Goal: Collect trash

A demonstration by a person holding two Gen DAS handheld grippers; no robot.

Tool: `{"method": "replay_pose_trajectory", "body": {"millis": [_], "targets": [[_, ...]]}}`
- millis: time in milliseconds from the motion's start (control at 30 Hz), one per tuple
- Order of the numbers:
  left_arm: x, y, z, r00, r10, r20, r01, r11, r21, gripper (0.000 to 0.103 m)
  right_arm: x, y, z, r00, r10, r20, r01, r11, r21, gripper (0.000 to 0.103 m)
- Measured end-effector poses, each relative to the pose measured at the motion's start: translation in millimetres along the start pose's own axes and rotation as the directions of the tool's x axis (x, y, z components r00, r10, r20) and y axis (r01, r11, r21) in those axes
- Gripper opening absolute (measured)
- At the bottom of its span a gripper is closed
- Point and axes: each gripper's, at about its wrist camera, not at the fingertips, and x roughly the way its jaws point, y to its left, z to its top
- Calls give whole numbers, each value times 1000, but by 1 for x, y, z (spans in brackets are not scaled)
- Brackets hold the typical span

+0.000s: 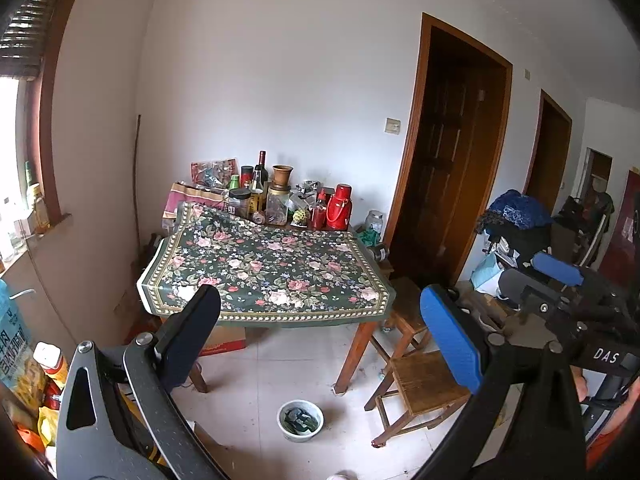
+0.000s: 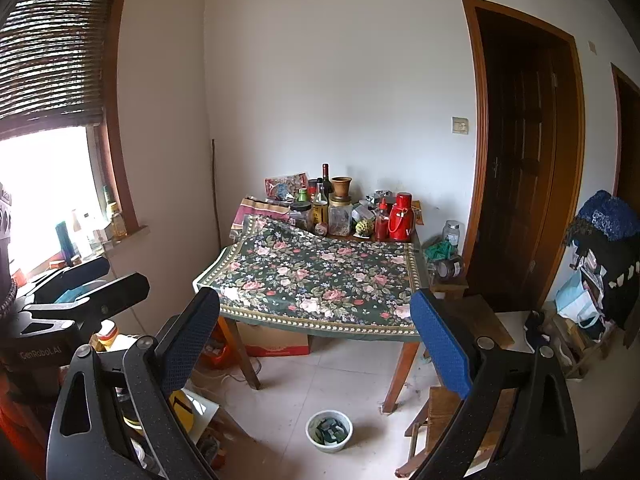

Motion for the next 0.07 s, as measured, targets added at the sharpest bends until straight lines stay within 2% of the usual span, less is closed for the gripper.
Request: {"method": "replay_pose_trajectory", "body": {"millis": [67], "targets": [[5,0,2,1000,6,-4,-6,1000,0,101,5,-1,1,1000,1,-6,-1,1000,7,95]]}}
